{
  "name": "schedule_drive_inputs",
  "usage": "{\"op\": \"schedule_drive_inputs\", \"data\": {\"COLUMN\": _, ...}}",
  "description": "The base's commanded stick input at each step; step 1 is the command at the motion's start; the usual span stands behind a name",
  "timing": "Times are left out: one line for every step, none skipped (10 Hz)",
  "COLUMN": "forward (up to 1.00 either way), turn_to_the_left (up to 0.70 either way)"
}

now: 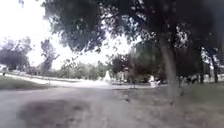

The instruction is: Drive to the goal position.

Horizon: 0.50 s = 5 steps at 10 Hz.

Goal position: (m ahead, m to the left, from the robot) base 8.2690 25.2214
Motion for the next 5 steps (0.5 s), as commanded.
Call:
{"op": "schedule_drive_inputs", "data": {"forward": 0.85, "turn_to_the_left": 0.00}}
{"op": "schedule_drive_inputs", "data": {"forward": 0.85, "turn_to_the_left": 0.00}}
{"op": "schedule_drive_inputs", "data": {"forward": 0.85, "turn_to_the_left": 0.06}}
{"op": "schedule_drive_inputs", "data": {"forward": 0.85, "turn_to_the_left": 0.26}}
{"op": "schedule_drive_inputs", "data": {"forward": 0.85, "turn_to_the_left": 0.34}}
